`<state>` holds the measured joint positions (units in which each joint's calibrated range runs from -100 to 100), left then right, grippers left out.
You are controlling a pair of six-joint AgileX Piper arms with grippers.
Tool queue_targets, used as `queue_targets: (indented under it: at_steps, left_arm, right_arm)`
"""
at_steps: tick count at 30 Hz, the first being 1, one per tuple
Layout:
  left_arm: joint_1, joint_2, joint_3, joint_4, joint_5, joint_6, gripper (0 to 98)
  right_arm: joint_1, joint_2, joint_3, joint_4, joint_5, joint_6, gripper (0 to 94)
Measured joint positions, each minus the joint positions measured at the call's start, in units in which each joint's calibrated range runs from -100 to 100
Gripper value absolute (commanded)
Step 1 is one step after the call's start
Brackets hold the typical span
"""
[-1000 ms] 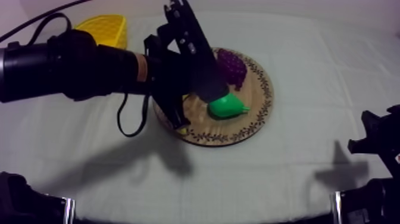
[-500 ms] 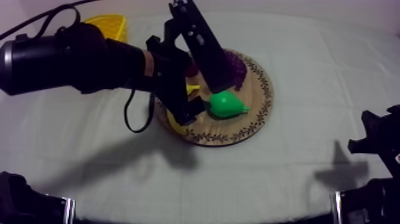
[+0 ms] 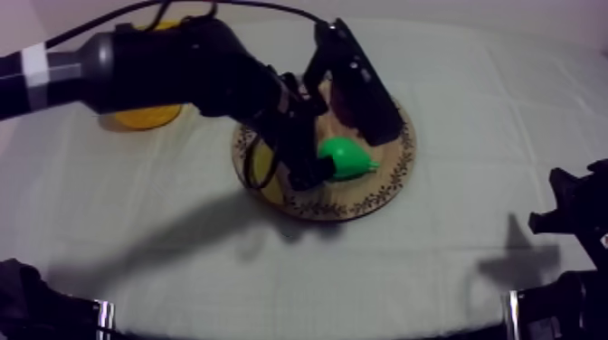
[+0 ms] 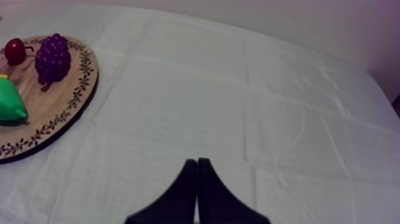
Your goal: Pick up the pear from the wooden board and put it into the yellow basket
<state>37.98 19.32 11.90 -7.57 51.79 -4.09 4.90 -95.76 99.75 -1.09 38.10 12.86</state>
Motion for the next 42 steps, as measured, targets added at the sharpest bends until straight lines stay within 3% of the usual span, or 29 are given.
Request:
queue_targets:
  at_steps: [11, 23, 28, 36, 42]
  left_arm:
    - [1.06, 12.84, -17.45, -0.06, 13.39, -0.13, 88.5]
    - [0.96, 23.75, -31.89, -1.5, 28.53, 2.66, 76.4]
    - [0.97, 27.35, -36.39, -2.04, 33.95, 3.86, 65.6]
    - [2.04, 31.15, -41.23, -4.57, 38.01, 6.62, 51.2]
    - [2.49, 30.38, -40.88, -5.73, 38.44, 8.54, 46.8]
  right_arm:
    - [0.0, 0.0, 0.0, 0.0, 0.0, -0.15, 0.3]
    - [0.0, 0.0, 0.0, 0.0, 0.0, -0.12, 0.3]
    - [0.0, 0.0, 0.0, 0.0, 0.0, -0.12, 0.3]
    - [0.0, 0.0, 0.0, 0.0, -0.07, -0.12, 0.3]
    - [0.0, 0.0, 0.0, 0.0, -0.07, -0.09, 0.3]
